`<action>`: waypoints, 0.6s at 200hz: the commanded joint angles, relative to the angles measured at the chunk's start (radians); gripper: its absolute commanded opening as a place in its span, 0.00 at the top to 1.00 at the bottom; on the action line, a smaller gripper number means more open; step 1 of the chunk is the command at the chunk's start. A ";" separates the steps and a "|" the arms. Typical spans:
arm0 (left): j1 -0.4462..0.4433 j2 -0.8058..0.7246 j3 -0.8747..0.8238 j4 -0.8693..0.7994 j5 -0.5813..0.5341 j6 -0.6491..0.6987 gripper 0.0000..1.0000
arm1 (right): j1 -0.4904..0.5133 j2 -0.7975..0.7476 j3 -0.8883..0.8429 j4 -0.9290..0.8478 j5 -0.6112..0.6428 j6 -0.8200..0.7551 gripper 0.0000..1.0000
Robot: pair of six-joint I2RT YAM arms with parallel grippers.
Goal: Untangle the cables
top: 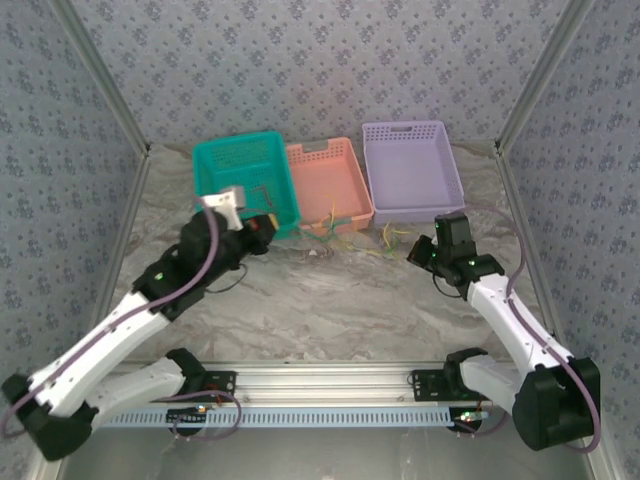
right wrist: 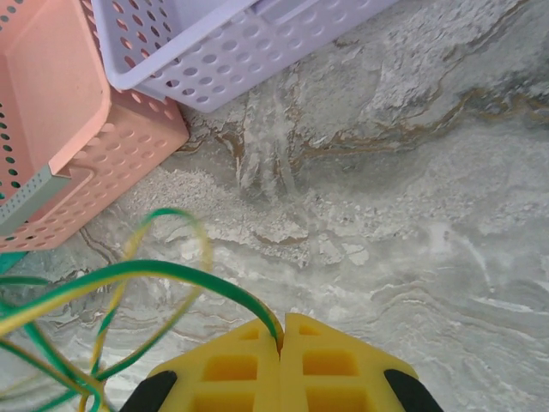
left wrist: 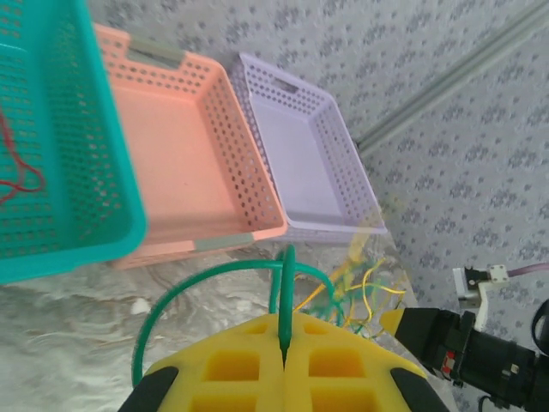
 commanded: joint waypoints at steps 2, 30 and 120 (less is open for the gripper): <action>0.043 -0.100 -0.031 -0.103 0.022 0.007 1.00 | -0.007 0.048 0.032 -0.011 -0.020 0.025 1.00; 0.050 -0.136 -0.064 -0.129 0.043 0.003 1.00 | -0.003 0.091 0.032 0.000 -0.003 0.025 1.00; 0.052 -0.147 -0.079 -0.295 -0.202 0.018 1.00 | -0.039 0.217 0.019 -0.048 0.158 0.043 1.00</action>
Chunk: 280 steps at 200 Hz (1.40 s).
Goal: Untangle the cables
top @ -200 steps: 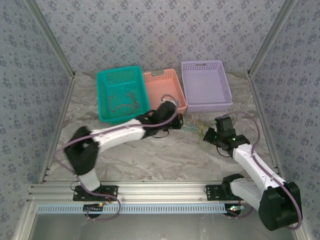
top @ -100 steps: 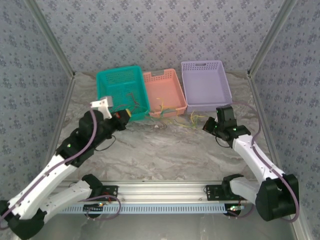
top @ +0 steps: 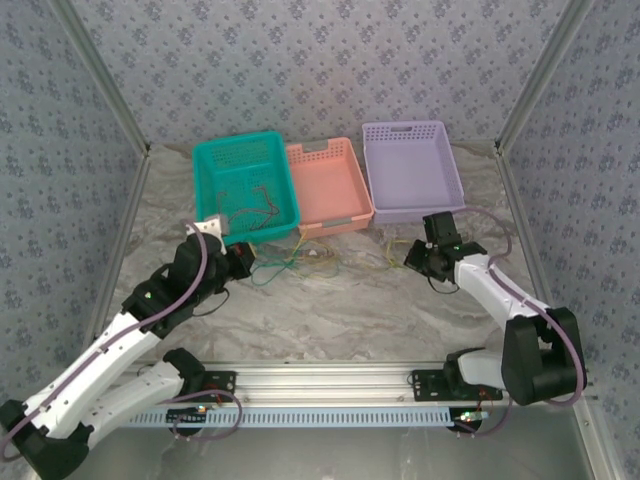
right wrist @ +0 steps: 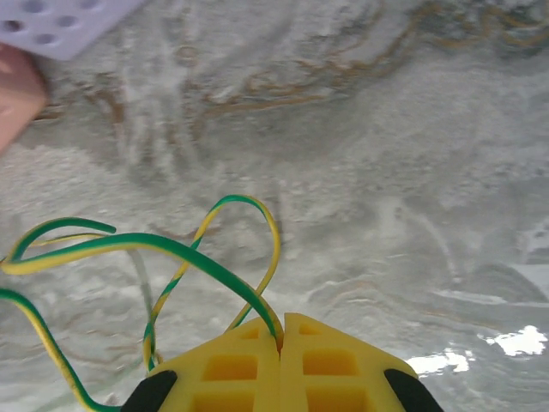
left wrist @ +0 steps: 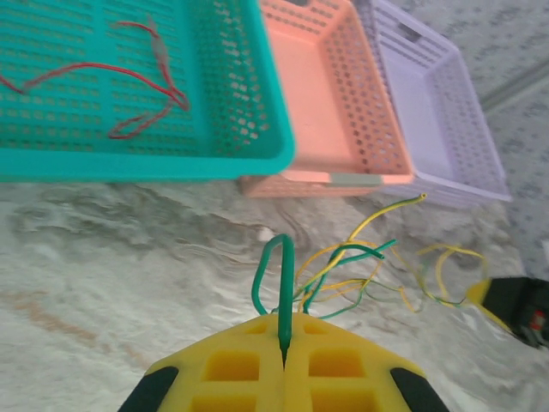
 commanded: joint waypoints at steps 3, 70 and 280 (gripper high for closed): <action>0.008 -0.034 0.067 -0.099 -0.135 0.027 1.00 | -0.026 -0.002 0.008 -0.034 0.094 0.032 1.00; 0.006 0.052 0.032 0.124 0.151 0.074 1.00 | 0.036 0.015 0.035 -0.017 0.070 0.018 1.00; -0.219 0.579 0.090 0.388 0.055 0.033 0.83 | 0.062 -0.434 0.213 -0.128 -0.156 -0.107 1.00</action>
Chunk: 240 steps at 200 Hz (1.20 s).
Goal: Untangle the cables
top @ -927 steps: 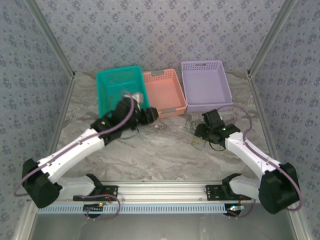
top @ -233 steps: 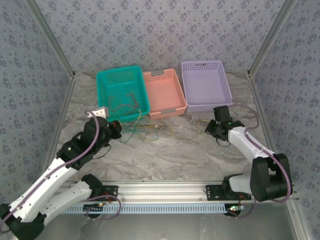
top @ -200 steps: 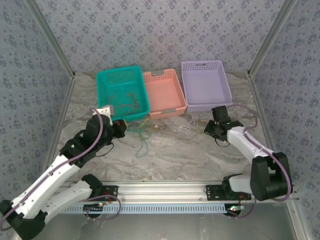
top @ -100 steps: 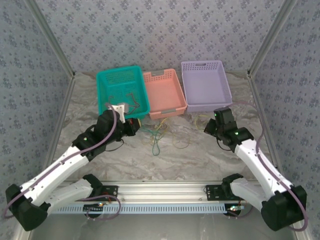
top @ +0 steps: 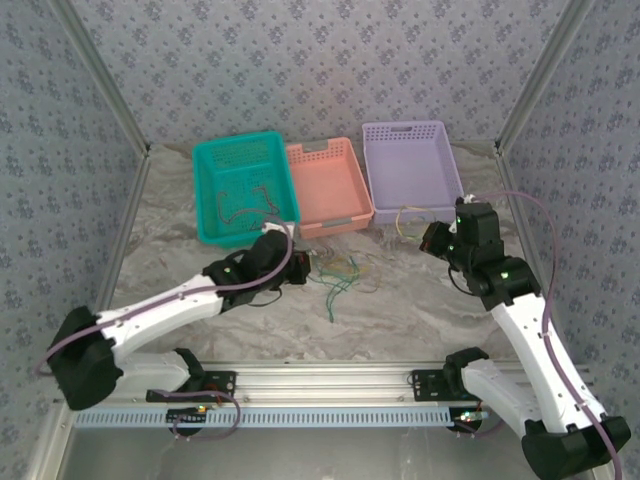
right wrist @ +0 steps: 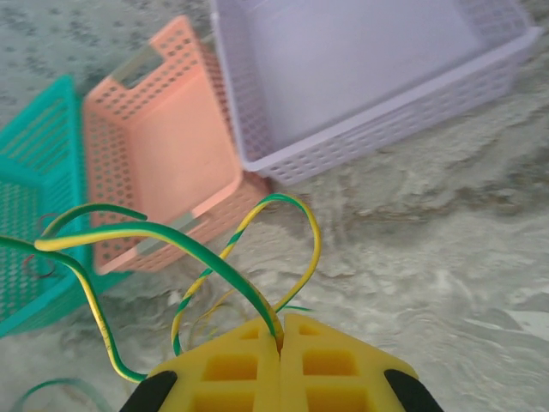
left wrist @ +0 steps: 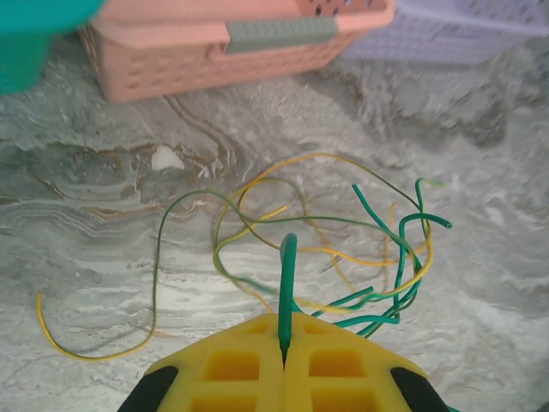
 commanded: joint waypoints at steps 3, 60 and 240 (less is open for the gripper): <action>-0.004 0.072 0.084 0.060 -0.029 0.006 0.79 | -0.005 -0.012 -0.028 0.090 -0.155 -0.073 1.00; 0.000 -0.015 0.194 0.020 -0.039 0.105 0.44 | -0.001 0.023 -0.048 0.094 -0.257 -0.150 1.00; 0.031 0.035 -0.044 0.636 0.161 -0.991 0.27 | 0.309 0.037 -0.301 0.616 -0.035 -0.289 1.00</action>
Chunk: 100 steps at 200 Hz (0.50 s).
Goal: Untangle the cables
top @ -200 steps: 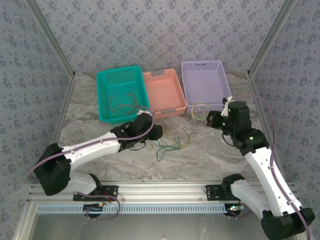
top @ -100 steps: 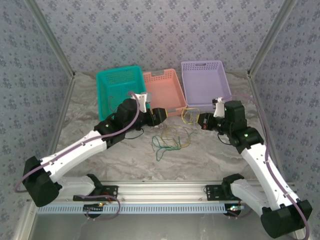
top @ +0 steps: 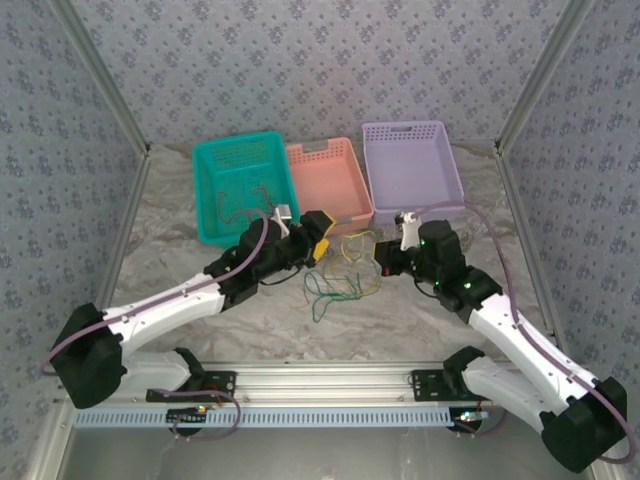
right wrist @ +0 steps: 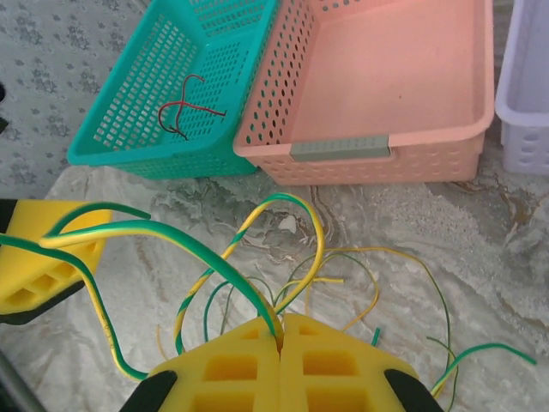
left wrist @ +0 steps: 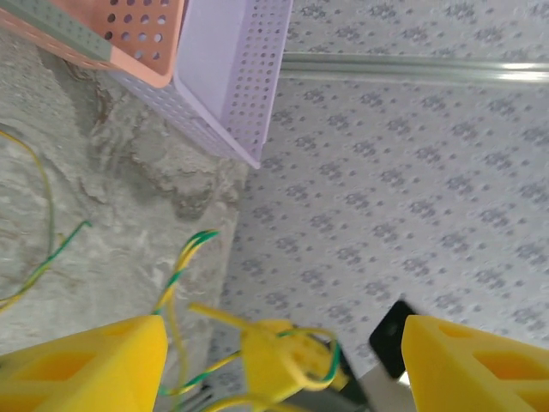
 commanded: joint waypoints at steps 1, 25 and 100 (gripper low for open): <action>-0.010 0.042 -0.008 0.109 -0.014 -0.148 0.27 | 0.042 0.002 -0.023 0.164 0.122 -0.063 1.00; -0.005 0.073 -0.025 0.156 -0.011 -0.171 0.28 | 0.084 0.020 -0.025 0.187 0.147 -0.076 1.00; 0.002 0.079 -0.029 0.170 -0.010 -0.146 0.71 | 0.157 0.069 -0.012 0.151 0.215 -0.121 1.00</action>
